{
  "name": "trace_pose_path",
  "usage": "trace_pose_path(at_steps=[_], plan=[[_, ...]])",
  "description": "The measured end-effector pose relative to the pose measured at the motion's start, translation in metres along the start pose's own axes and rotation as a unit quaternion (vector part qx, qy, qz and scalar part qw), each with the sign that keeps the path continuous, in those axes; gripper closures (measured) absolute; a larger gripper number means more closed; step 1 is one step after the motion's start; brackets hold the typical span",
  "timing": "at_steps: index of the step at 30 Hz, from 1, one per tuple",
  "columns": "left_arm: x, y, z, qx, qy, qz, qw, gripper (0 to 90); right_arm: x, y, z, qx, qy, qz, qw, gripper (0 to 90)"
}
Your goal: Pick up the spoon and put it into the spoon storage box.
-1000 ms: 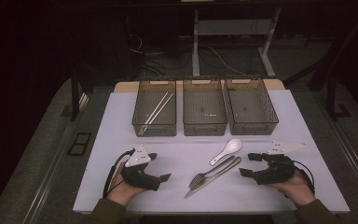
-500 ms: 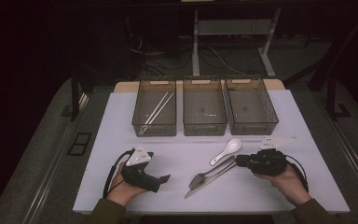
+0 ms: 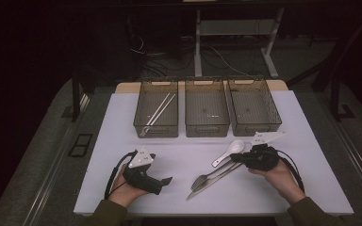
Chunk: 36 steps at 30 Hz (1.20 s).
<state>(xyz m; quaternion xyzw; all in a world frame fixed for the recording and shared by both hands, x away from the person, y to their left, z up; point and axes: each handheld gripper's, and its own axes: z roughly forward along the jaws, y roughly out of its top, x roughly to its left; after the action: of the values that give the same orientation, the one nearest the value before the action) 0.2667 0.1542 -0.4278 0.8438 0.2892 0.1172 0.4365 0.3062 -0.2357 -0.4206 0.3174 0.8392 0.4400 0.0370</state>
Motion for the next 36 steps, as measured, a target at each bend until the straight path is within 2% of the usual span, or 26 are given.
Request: trace_pose_path(at_steps=[8, 19, 26, 36], plan=[[0.000, -0.001, 0.001, 0.003, -0.002, 0.004, 1.0000, 0.0, 0.001, 0.005, 0.024, 0.025, 0.000, -0.011, 0.9996, 89.7], [-0.001, -0.001, 0.002, 0.004, -0.005, 0.008, 0.9999, 0.0, 0.001, 0.004, 0.042, 0.048, -0.004, -0.022, 0.9986, 89.7], [0.002, -0.003, 0.002, -0.008, -0.015, 0.001, 0.9999, 0.0, 0.002, 0.008, 0.049, 0.050, -0.005, -0.029, 0.9983, 89.7], [0.003, -0.004, 0.002, -0.017, -0.023, 0.006, 0.9996, 0.0, -0.003, 0.018, 0.060, 0.045, -0.013, -0.028, 0.9985, 89.7]])
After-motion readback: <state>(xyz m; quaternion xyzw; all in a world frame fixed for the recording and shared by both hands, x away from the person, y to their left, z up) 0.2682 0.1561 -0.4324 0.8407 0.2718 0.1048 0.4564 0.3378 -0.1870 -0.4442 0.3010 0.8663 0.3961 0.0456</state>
